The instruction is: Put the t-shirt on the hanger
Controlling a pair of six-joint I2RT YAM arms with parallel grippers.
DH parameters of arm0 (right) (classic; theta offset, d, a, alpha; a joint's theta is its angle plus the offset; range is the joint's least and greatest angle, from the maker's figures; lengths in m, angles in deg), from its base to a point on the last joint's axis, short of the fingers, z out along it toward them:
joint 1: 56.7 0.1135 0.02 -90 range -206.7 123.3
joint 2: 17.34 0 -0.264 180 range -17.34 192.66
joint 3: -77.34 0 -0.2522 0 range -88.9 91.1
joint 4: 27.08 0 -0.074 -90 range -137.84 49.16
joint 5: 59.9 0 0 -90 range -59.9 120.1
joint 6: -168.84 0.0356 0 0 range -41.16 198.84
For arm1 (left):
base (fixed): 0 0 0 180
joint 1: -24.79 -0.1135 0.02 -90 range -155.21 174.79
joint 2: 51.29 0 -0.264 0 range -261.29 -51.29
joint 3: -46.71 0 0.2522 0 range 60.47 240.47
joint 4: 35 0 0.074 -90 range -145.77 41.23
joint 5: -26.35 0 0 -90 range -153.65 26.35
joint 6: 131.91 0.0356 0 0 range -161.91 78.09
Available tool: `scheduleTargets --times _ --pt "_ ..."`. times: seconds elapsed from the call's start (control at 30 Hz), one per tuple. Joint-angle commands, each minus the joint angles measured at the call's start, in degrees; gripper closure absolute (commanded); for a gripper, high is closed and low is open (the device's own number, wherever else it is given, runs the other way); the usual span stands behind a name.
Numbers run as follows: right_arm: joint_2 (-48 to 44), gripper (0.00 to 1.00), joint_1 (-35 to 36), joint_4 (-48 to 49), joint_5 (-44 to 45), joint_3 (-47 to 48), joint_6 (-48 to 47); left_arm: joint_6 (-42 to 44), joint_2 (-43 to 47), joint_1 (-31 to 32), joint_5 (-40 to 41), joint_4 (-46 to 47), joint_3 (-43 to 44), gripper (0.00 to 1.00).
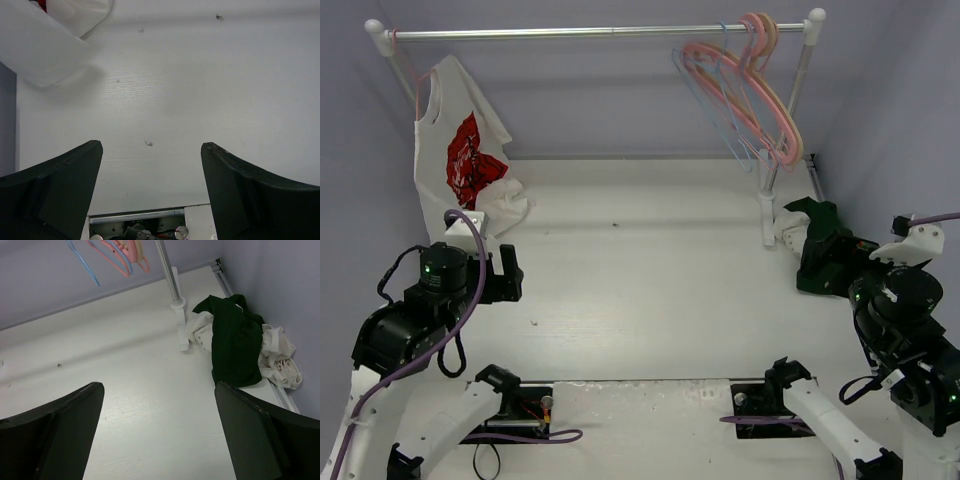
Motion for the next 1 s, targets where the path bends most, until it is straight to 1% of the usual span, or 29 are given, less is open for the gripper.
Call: scheduleTargets --times 0.0,0.13,0.2,0.23,0.3,0.33,0.4,0.47,0.53,0.6,0.73,0.8,0.87,0.9,0.93,0.97 --pt "-0.8 0.0 0.5 3.8 2.5 -0.2 0.8 -0.5 -1.6 0.4 1.4 1.2 0.2 0.19" --pt "-0.7 0.0 0.5 3.0 3.4 0.3 1.4 -1.0 -2.5 0.4 1.0 1.2 0.2 0.18" --pt "-0.2 0.0 0.5 1.6 5.2 0.3 2.7 -1.2 -2.9 0.4 0.5 0.9 0.4 0.19" --pt "-0.1 0.0 0.5 1.2 6.0 0.2 5.0 -1.2 -3.3 0.4 0.0 0.5 0.6 0.19" --pt "-0.1 0.0 0.5 1.0 7.2 -0.9 6.8 -1.9 -3.8 0.4 -0.5 0.1 0.9 0.19" --pt "0.3 0.0 0.4 0.2 8.1 -1.1 10.1 -2.0 -4.4 0.4 -1.3 -0.4 1.2 0.19" --pt "2.0 0.01 0.5 -3.0 10.9 -1.6 13.4 -2.3 -5.4 0.4 -2.2 -0.4 1.6 0.19" --pt "4.8 0.03 0.4 -7.1 13.1 -2.2 18.7 -2.4 -6.3 0.4 -3.3 -0.6 2.6 0.18" --pt "6.5 0.03 0.5 -9.5 15.9 -3.6 23.1 -2.4 -7.7 0.4 -3.8 -1.1 3.5 0.19" --pt "9.1 0.03 0.5 -10.0 17.6 -6.0 25.3 -2.5 -9.2 0.4 -4.5 -1.6 5.0 0.18" --pt "14.0 0.03 0.4 -6.3 19.5 -10.0 27.6 -2.7 -10.6 0.4 -6.4 -1.8 5.9 0.18" --pt "15.4 0.04 0.2 -4.6 20.5 -12.0 28.7 -2.8 -10.8 0.5 -8.7 -1.2 5.5 0.18" --pt "17.6 0.05 -0.7 -0.7 20.9 -15.1 28.2 -3.1 -10.9 0.6 -9.6 -0.5 5.2 0.19" --pt "18.1 0.06 -2.5 1.2 20.5 -16.1 27.1 -3.2 -10.8 0.6 -9.6 -0.2 4.8 0.19" --pt "19.4 0.07 -4.0 5.7 19.4 -17.9 25.8 -3.3 -10.7 0.7 -9.6 -0.2 4.6 0.18" --pt "20.1 0.08 -5.9 8.0 16.5 -18.8 24.3 -3.4 -10.5 0.8 -9.6 -0.1 4.3 0.19"
